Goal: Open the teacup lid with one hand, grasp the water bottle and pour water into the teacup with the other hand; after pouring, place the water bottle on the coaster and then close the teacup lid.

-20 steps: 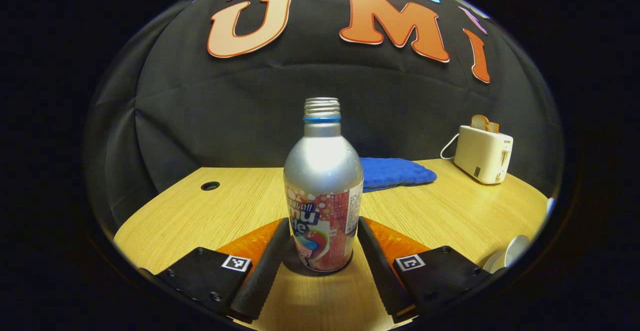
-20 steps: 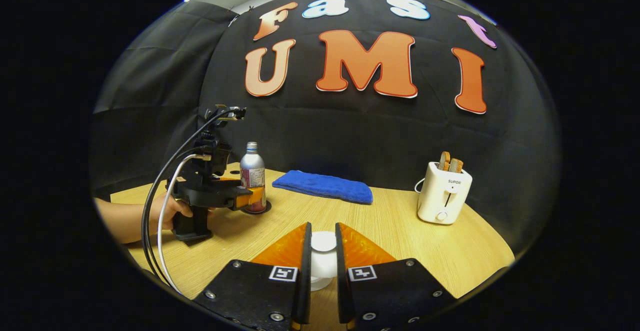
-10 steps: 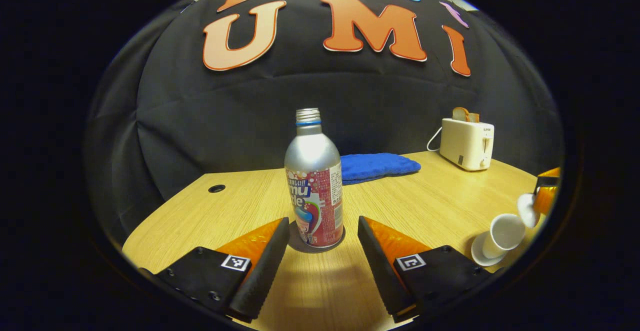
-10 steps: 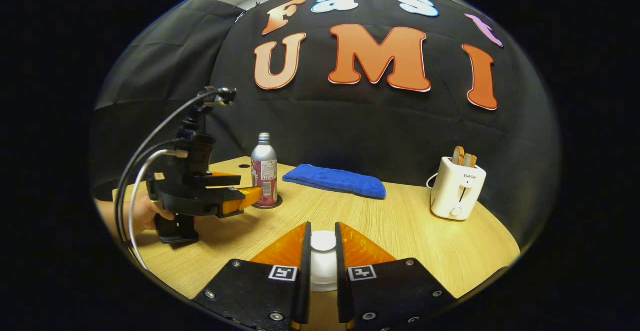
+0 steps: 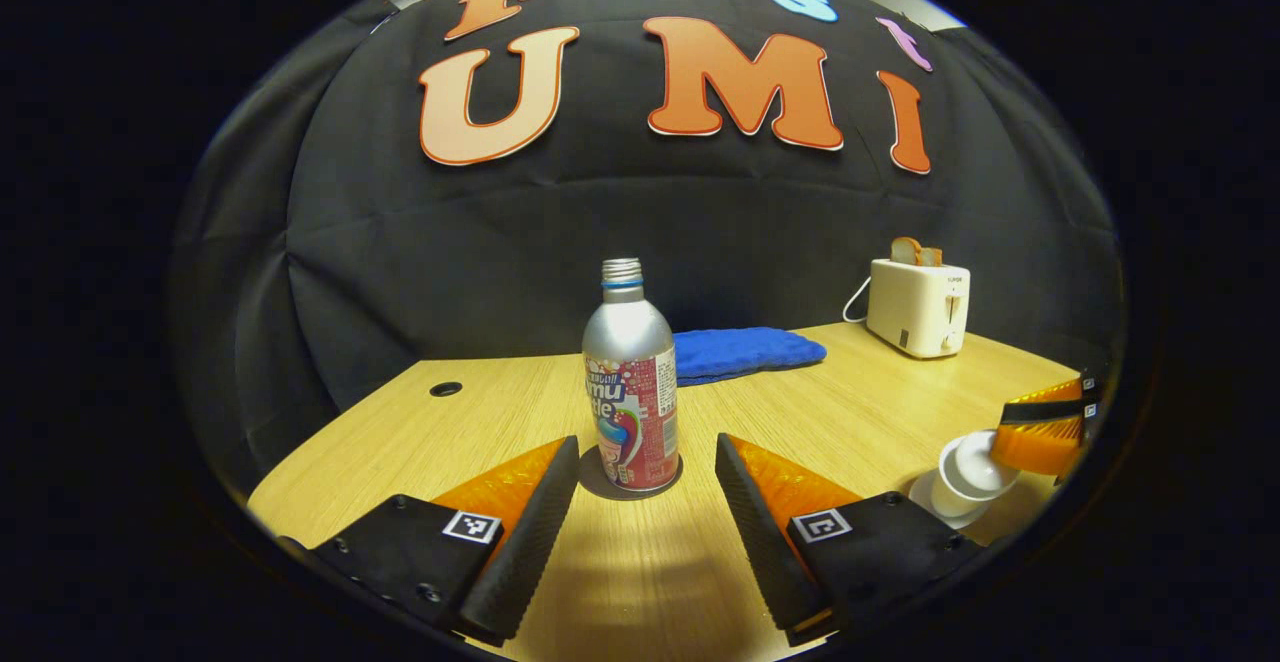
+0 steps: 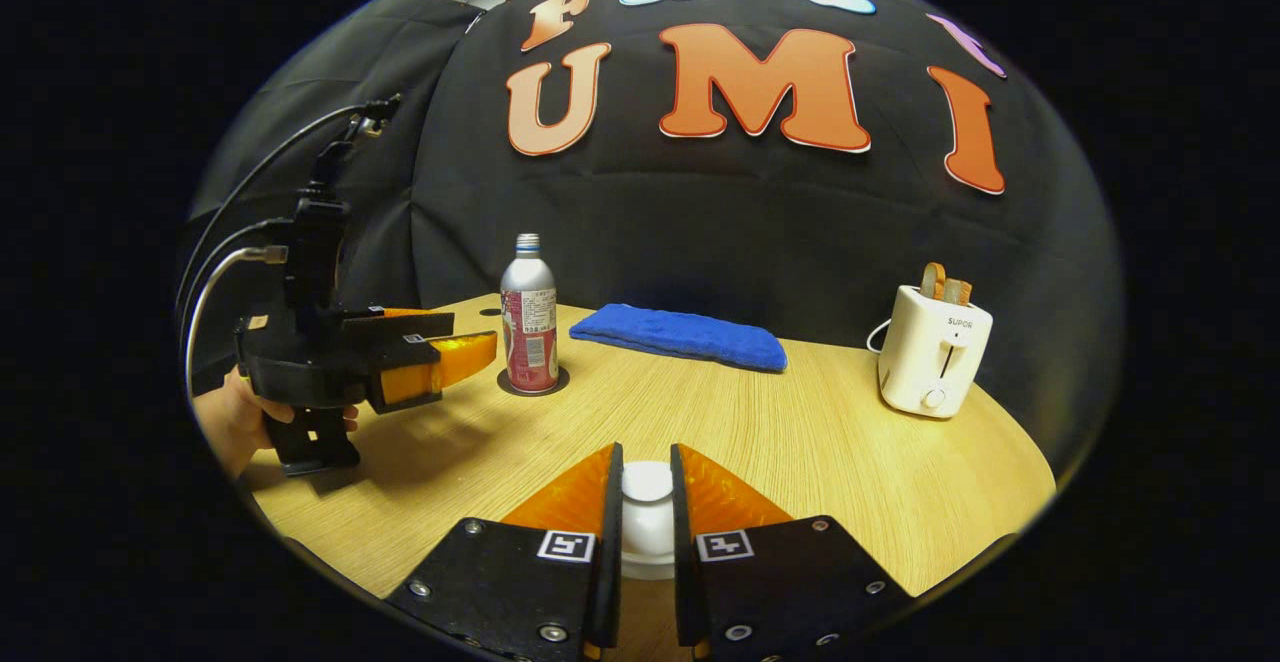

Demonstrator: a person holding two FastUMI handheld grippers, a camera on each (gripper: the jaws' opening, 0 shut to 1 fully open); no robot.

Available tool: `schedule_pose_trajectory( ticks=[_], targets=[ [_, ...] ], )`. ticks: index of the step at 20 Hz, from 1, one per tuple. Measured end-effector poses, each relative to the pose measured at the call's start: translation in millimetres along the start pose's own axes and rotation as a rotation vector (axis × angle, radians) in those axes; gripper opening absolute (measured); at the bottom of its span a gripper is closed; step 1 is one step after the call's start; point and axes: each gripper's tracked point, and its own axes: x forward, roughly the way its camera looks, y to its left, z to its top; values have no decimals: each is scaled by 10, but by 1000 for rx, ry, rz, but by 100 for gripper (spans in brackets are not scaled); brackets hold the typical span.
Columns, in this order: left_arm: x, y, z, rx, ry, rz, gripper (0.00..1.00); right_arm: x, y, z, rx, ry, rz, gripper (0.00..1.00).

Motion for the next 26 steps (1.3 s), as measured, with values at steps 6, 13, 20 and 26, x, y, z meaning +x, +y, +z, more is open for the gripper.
schedule_pose_trajectory(
  ticks=[6,13,20,26],
  targets=[
    [-73,-20,122,-28,-30,1,86,52,-13,-120,-3,35,-3,23],
    [-180,-49,347,-26,-94,15,90,57,-17,-94,-23,21,-1,29],
    [-391,-23,554,-49,-123,43,94,-100,-155,381,-12,-128,-49,52],
    [-649,51,841,-64,-193,87,97,-344,-517,832,10,-256,-153,72]
  ],
)
